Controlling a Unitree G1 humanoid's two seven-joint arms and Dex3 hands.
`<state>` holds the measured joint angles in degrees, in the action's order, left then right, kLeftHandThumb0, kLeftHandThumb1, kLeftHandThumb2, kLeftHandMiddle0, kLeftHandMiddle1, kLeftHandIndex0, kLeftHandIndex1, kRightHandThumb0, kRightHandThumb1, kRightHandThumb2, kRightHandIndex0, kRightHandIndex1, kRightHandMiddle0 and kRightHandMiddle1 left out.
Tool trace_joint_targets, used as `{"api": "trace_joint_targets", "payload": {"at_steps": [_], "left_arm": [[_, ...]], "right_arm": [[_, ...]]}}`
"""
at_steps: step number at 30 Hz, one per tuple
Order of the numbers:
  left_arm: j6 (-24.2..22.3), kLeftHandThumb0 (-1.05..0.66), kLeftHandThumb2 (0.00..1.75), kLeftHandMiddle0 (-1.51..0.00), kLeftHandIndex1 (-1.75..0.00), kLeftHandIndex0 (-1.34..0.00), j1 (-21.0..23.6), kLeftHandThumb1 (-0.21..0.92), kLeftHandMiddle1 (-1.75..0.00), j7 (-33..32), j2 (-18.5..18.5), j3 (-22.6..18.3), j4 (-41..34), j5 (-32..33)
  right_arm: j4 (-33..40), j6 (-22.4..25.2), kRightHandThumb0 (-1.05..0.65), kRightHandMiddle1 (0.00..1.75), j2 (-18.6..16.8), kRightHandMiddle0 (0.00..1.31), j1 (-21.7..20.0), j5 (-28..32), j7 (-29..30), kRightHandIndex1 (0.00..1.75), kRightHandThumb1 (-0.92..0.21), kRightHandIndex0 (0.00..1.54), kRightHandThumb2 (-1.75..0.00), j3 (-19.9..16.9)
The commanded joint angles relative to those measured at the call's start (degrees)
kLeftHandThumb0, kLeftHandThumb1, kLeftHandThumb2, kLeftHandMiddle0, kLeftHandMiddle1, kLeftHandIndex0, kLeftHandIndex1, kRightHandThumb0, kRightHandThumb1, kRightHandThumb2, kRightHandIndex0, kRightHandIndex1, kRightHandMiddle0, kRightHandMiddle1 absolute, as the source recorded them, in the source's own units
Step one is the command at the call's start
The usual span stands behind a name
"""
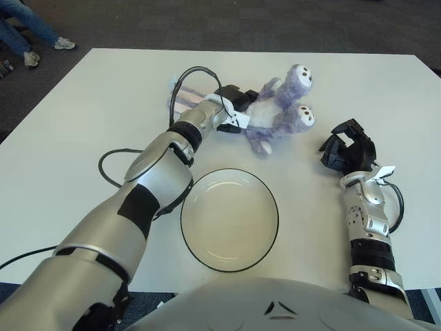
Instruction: Put the doll into the plate.
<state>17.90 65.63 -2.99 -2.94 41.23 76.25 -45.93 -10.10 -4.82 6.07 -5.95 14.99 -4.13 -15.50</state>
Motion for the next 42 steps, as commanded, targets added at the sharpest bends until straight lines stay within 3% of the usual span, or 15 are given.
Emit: {"api": "trace_joint_targets", "payload": {"at_steps": [1,8,20,42], "left_arm": [[-0.4,-0.01,1.64,-0.82,-1.66,-0.67,-5.4,0.01,-1.75,1.2,0.5,0.9,1.9,-0.8],[0.9,0.00,1.73,-0.92,-1.64,-0.71,-6.2,-0.07,-1.75,1.6,0.0,-1.0,1.9,1.1],[-0.4,0.00,1.62,-0.88,-1.75,-0.61,-6.6,0.02,-1.63,-0.9,-0.3,-3.1,1.7,2.5],[3.9,0.00,1.65,-0.93,-1.75,-0.65,-5.8,-0.03,-1.56,-6.6,-2.7,-6.3,0.2,4.5]], "right_arm": [[-1.8,1.5,-0.01,1.66,-1.2,0.59,1.9,-0.1,0.4,1.75,-0.13,0.73,-1.51,0.2],[-1.7,1.6,-0.01,1.66,-1.1,0.59,2.0,0.0,0.4,1.75,-0.13,0.73,-1.51,0.2],[-1.8,1.5,-0.01,1.65,-1.1,0.60,2.0,-0.1,0.3,1.75,-0.12,0.73,-1.52,0.3],[-2.1,1.5,-0.01,1.67,-0.9,0.58,1.9,0.1,0.0,1.75,-0.13,0.72,-1.51,0.1]]}}
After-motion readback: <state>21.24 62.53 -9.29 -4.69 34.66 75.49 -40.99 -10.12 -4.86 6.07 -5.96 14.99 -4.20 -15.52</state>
